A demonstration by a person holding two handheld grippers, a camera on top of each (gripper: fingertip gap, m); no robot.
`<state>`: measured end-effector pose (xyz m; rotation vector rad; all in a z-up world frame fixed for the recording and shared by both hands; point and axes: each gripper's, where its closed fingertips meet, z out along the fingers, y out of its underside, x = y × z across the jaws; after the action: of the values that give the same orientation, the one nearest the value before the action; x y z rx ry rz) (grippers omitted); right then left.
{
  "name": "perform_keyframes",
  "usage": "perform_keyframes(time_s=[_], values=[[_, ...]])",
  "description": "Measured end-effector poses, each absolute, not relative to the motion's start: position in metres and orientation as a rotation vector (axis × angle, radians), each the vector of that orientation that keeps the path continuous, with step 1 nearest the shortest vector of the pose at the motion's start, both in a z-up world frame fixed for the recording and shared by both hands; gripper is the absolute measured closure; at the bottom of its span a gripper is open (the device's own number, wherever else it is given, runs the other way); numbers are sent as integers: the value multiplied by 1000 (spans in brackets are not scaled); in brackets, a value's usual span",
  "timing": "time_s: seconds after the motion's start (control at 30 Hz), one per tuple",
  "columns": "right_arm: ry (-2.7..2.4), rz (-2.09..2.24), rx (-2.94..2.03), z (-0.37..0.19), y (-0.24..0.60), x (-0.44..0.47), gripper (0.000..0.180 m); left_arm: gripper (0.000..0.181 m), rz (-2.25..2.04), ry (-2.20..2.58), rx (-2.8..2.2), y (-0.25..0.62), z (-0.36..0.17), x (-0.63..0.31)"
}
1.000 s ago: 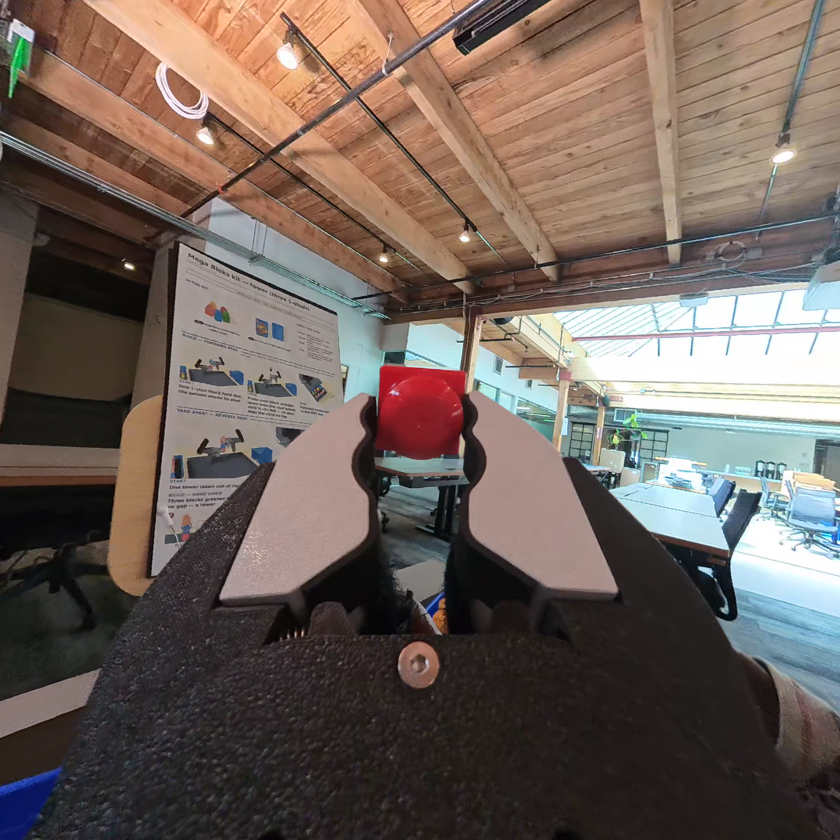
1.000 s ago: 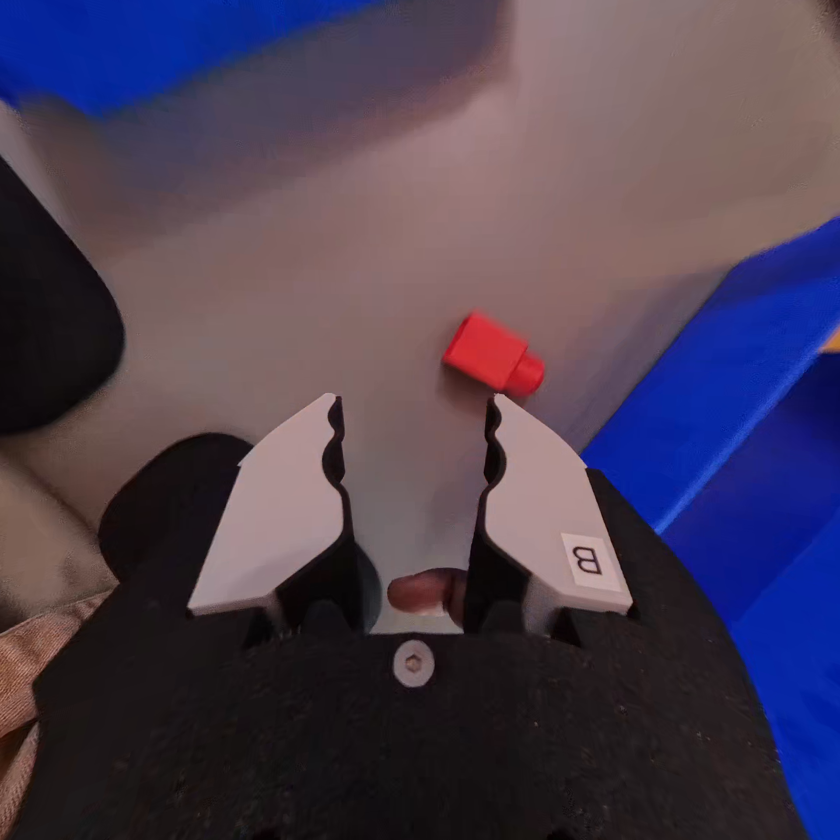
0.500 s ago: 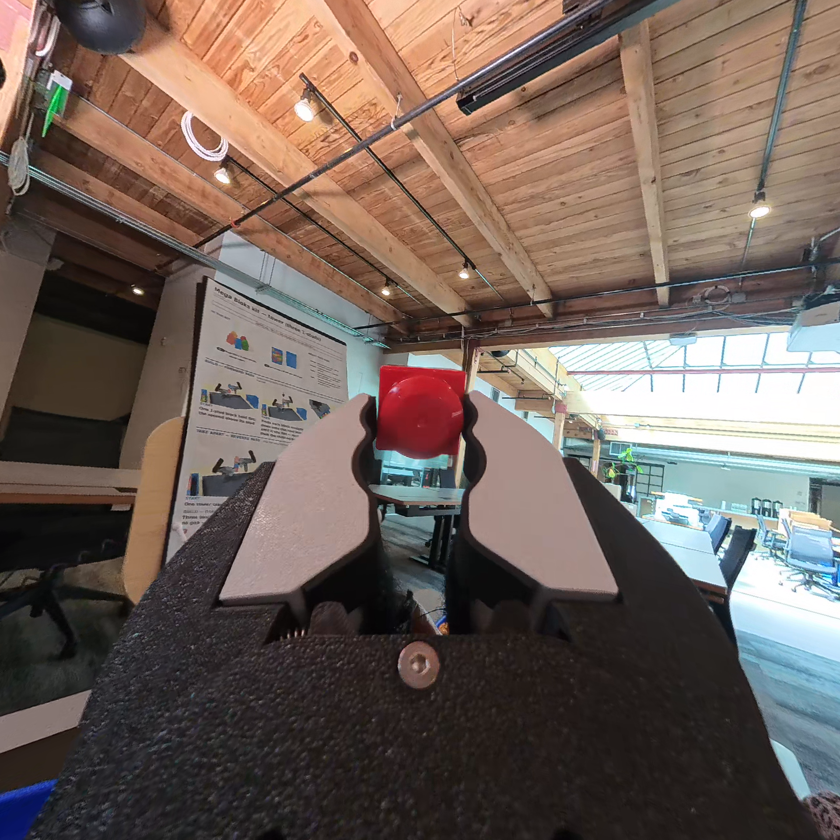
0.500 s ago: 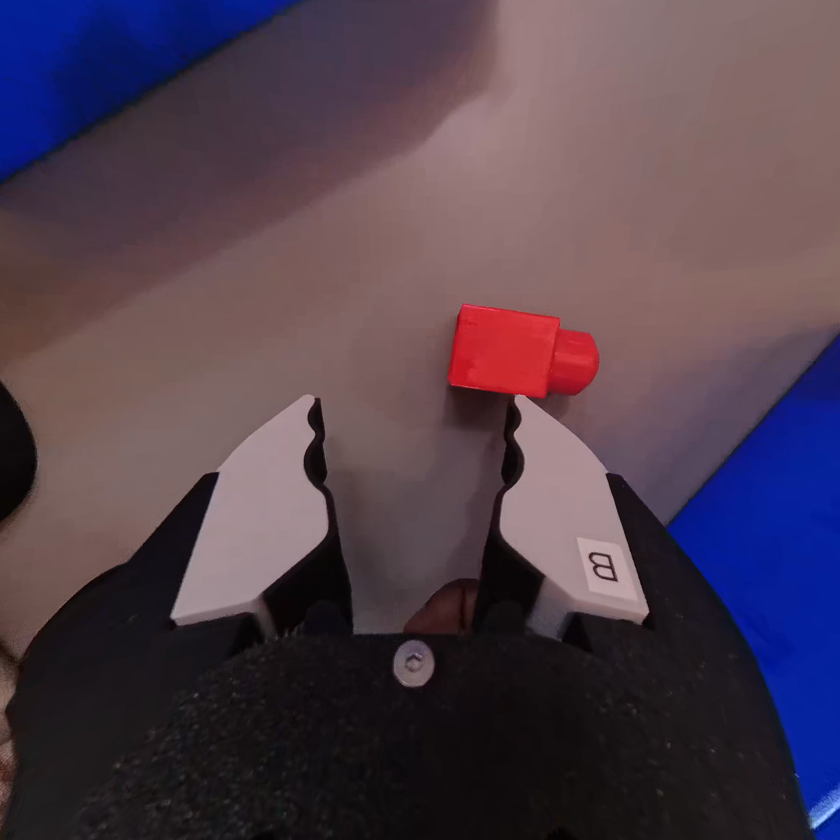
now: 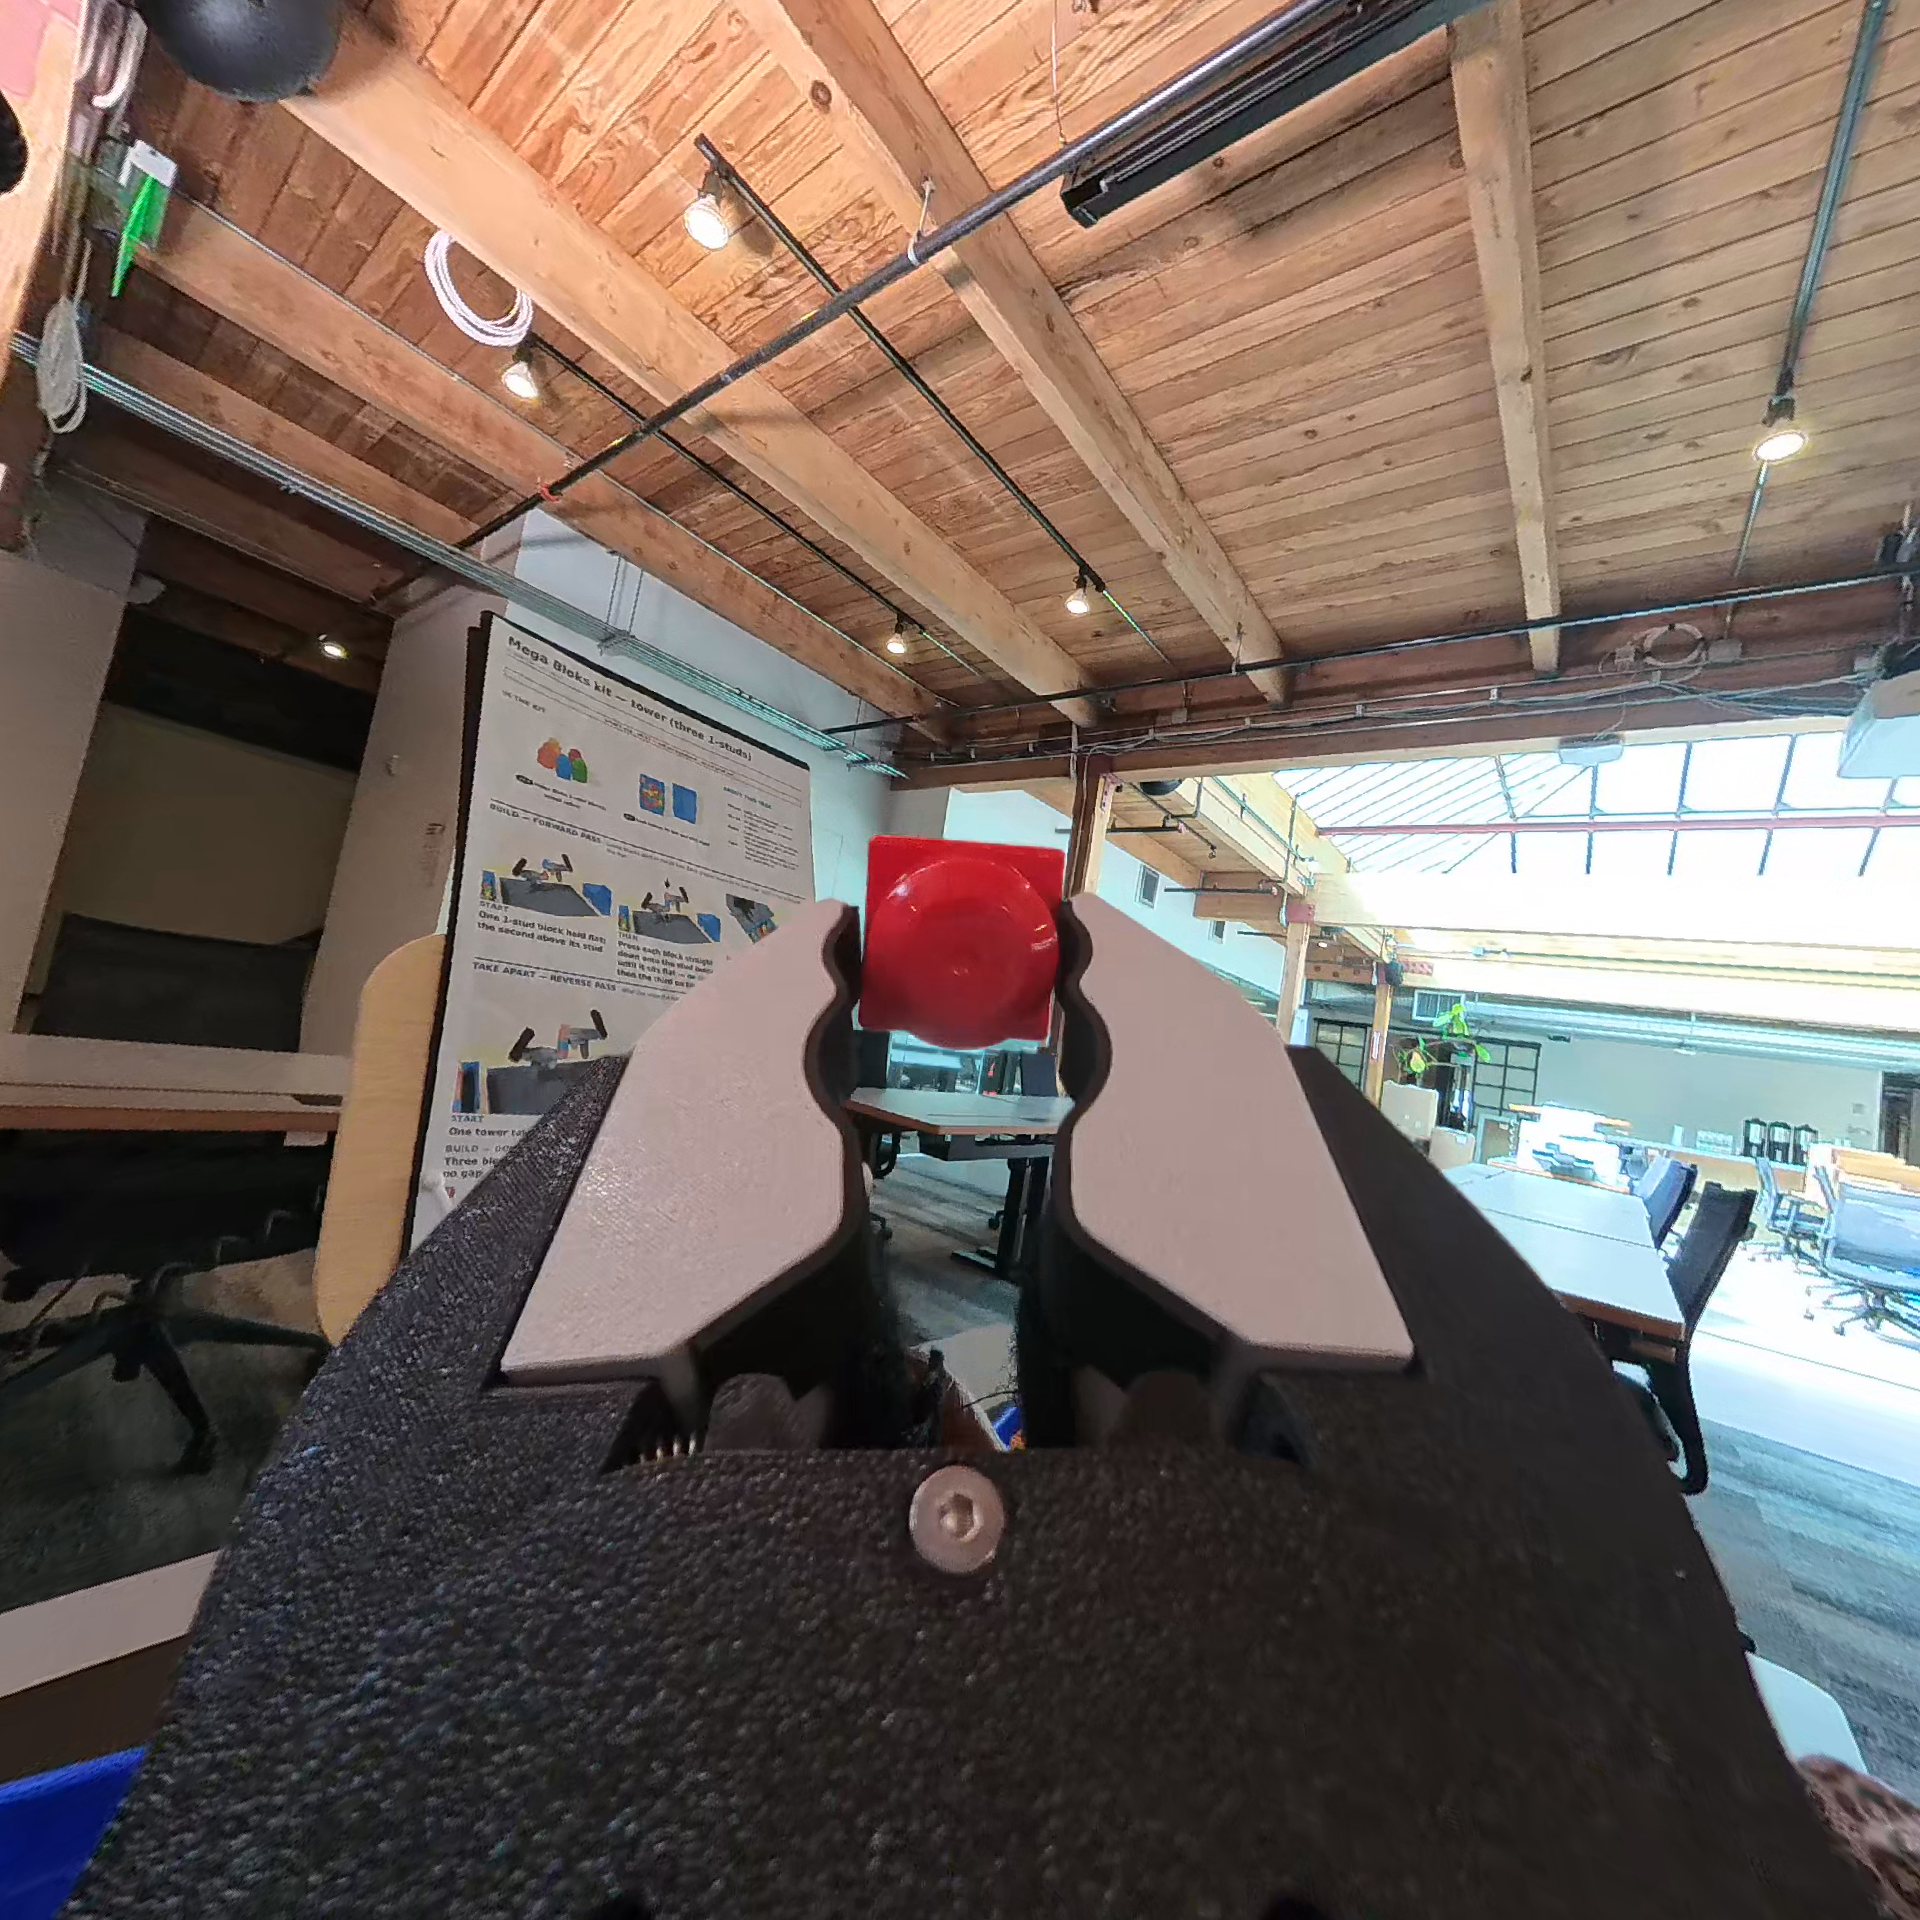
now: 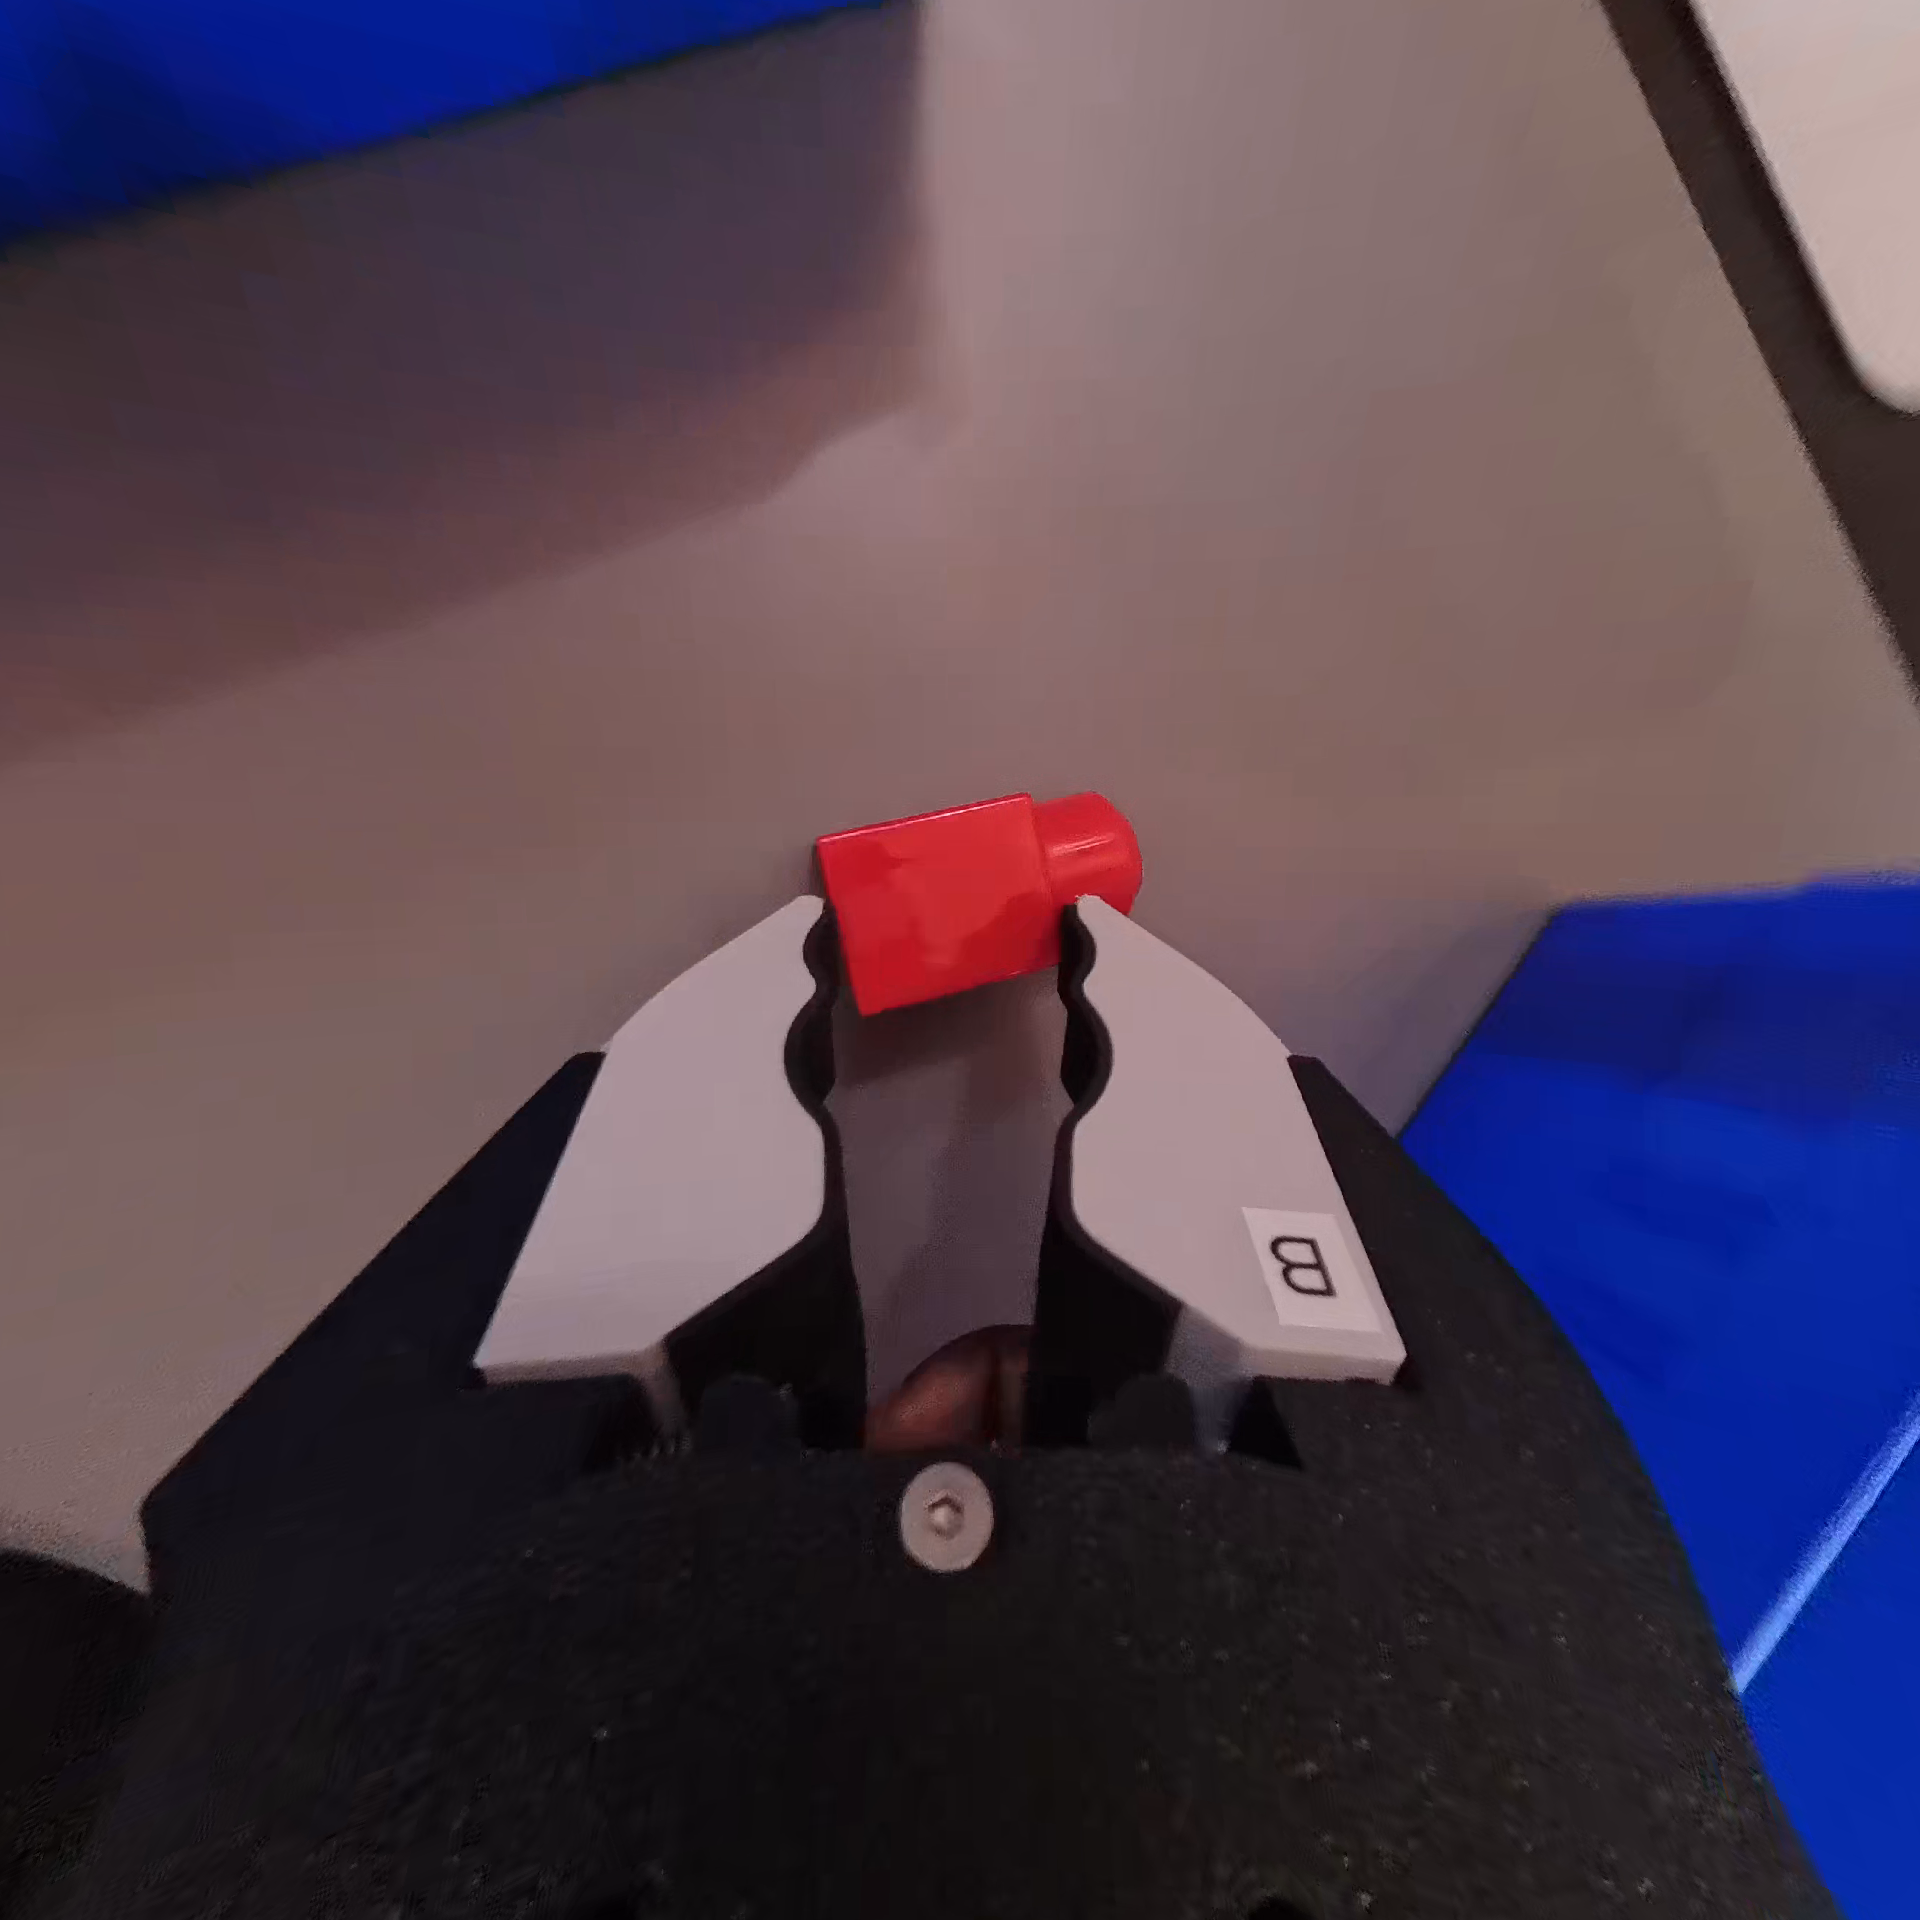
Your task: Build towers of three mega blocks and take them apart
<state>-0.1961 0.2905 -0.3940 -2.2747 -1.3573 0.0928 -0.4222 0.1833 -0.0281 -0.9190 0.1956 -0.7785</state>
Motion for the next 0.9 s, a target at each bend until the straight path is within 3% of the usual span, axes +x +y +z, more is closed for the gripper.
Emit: perform_keyframes(time_s=[0.03, 0.17, 0.33, 0.4, 0.53, 0.77, 0.8, 0.83, 0.9], values=[[-1508, 81, -2186, -395, 287, -200, 140, 145, -780, 201, -922, 184, -28, -421], [-1888, 74, -1895, -395, 274, -207, 141, 145, -786, 214, -925, 184, -29, -418], [-1658, 144, -1939, -375, 277, -207, 131, 145, -778, 207, -929, 186, -30, -420], [-1451, 192, -2110, -376, 271, -202, 101, 145, -769, 200, -934, 187, -31, -422], [-882, 319, -2263, -381, 267, -207, 82, 145, -765, 192, -936, 188, -31, -423], [-711, 85, -2280, -411, 286, -206, 98, 145, -754, 206, -951, 189, -32, -418], [-716, 76, -2265, -412, 288, -206, 106, 145, -753, 205, -953, 189, -33, -418], [-721, 73, -2244, -410, 289, -205, 125, 145, -753, 203, -953, 189, -33, -418], [-811, 40, -2225, -409, 289, -197, 126, 145, -753, 196, -952, 190, -34, -421]])
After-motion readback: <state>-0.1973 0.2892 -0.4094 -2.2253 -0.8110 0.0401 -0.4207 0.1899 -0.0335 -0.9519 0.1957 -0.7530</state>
